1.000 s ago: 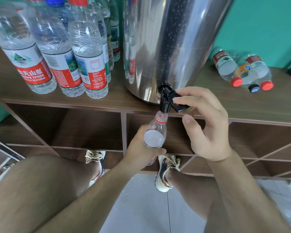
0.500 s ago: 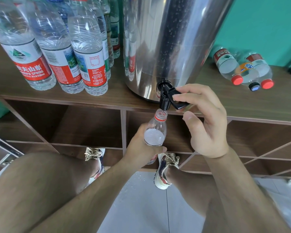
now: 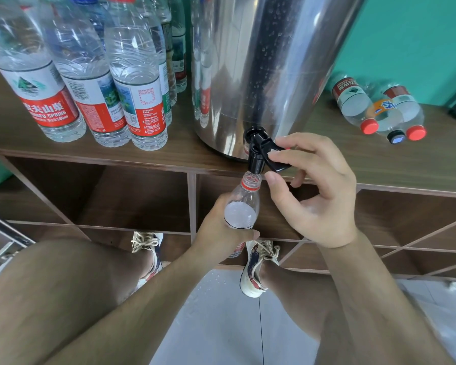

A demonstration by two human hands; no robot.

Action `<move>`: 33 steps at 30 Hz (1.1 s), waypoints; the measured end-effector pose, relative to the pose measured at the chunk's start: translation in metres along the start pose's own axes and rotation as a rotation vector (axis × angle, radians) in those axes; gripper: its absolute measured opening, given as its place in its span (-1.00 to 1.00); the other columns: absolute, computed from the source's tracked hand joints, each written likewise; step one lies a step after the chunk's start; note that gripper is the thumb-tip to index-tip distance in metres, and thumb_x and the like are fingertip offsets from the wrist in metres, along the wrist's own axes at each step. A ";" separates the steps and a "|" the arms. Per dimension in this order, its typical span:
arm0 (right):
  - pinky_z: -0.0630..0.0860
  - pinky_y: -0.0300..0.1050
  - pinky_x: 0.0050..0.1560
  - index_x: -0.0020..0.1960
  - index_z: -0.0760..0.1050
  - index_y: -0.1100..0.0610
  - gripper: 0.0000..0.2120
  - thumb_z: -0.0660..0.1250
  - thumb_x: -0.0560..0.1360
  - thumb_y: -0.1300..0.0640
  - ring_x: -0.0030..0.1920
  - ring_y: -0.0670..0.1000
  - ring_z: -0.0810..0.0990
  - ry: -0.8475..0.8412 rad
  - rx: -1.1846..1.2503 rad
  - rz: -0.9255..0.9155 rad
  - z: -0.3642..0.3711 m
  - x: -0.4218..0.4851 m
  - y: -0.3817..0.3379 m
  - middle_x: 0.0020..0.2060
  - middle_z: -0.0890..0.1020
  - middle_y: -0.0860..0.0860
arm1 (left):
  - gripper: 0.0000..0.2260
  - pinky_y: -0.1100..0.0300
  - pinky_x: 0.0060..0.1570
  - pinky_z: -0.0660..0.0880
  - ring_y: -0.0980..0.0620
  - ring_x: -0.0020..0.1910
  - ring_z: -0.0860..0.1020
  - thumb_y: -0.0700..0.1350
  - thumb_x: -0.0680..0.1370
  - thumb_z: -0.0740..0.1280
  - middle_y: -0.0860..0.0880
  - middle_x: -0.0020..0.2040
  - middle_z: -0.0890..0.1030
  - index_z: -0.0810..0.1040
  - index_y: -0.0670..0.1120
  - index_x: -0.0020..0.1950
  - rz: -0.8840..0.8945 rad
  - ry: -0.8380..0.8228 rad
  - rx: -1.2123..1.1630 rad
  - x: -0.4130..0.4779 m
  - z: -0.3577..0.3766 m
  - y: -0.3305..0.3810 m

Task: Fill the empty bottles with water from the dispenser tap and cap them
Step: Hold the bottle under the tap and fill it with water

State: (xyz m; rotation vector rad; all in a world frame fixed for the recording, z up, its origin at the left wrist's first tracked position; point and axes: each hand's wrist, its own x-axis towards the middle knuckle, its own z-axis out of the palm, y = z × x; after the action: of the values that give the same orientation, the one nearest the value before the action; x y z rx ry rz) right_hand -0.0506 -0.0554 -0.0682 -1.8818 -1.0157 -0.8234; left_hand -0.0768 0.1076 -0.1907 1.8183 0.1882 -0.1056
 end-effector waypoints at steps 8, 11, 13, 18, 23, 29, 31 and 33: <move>0.55 0.11 0.06 0.09 0.68 0.27 -0.84 0.49 0.53 0.23 0.08 0.20 0.63 0.024 -0.079 -0.024 0.000 0.000 0.002 0.12 0.65 0.15 | -0.22 0.06 0.29 0.51 0.07 0.26 0.50 -0.09 0.34 0.68 0.19 0.23 0.51 0.32 0.22 0.39 -0.007 -0.008 0.024 0.000 -0.001 0.002; 0.50 0.08 0.20 0.05 0.68 0.32 -0.85 0.48 0.52 0.27 0.11 0.21 0.64 0.031 -0.104 -0.059 0.001 0.002 0.001 0.10 0.67 0.18 | -0.22 -0.02 0.33 0.52 0.06 0.27 0.51 -0.08 0.33 0.68 0.18 0.24 0.51 0.32 0.22 0.40 -0.008 -0.010 0.023 0.000 -0.001 0.002; 0.52 0.06 0.23 0.06 0.66 0.36 -0.85 0.47 0.51 0.32 0.16 0.20 0.65 0.030 -0.046 -0.052 0.002 0.001 -0.002 0.12 0.67 0.20 | -0.22 -0.02 0.33 0.51 0.06 0.28 0.51 -0.08 0.32 0.68 0.19 0.25 0.51 0.32 0.24 0.38 -0.002 -0.005 0.023 0.000 -0.001 0.002; 0.56 0.07 0.20 0.05 0.66 0.36 -0.87 0.45 0.51 0.34 0.17 0.17 0.67 0.038 -0.004 -0.040 0.003 0.000 -0.004 0.12 0.67 0.21 | -0.24 0.06 0.31 0.51 0.06 0.29 0.50 -0.09 0.33 0.68 0.20 0.26 0.51 0.31 0.30 0.33 0.009 -0.003 0.018 0.000 -0.001 0.003; 0.57 0.11 0.20 0.05 0.66 0.35 -0.87 0.43 0.52 0.34 0.17 0.17 0.67 0.043 -0.001 -0.034 0.004 -0.001 -0.003 0.10 0.68 0.21 | -0.24 0.18 0.21 0.47 0.08 0.27 0.50 -0.08 0.33 0.68 0.22 0.24 0.51 0.30 0.31 0.31 0.005 -0.005 0.017 0.000 -0.001 0.003; 0.55 0.08 0.21 0.07 0.65 0.35 -0.84 0.35 0.56 0.32 0.18 0.19 0.67 0.025 0.010 -0.021 0.002 -0.002 -0.001 0.11 0.67 0.22 | -0.24 0.24 0.14 0.45 0.07 0.27 0.50 -0.10 0.34 0.68 0.21 0.24 0.51 0.32 0.27 0.34 0.002 -0.006 -0.001 -0.001 -0.002 0.004; 0.56 0.10 0.20 0.06 0.65 0.36 -0.83 0.32 0.54 0.35 0.17 0.20 0.66 0.019 0.011 -0.022 0.002 -0.002 -0.001 0.11 0.67 0.23 | -0.24 0.31 0.07 0.43 0.08 0.27 0.49 -0.10 0.34 0.67 0.21 0.24 0.51 0.31 0.28 0.34 0.004 -0.007 0.002 -0.002 -0.002 0.004; 0.56 0.11 0.19 0.07 0.65 0.36 -0.82 0.32 0.53 0.36 0.17 0.21 0.66 0.016 0.013 -0.022 0.001 -0.001 -0.001 0.11 0.67 0.23 | -0.25 0.31 0.07 0.42 0.09 0.27 0.49 -0.10 0.34 0.67 0.22 0.24 0.50 0.31 0.29 0.32 0.004 -0.006 0.006 -0.002 -0.002 0.004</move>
State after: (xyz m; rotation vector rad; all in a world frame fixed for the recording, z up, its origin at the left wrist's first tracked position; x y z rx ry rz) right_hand -0.0517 -0.0548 -0.0695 -1.8527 -1.0312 -0.8419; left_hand -0.0782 0.1086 -0.1859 1.8240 0.1806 -0.1085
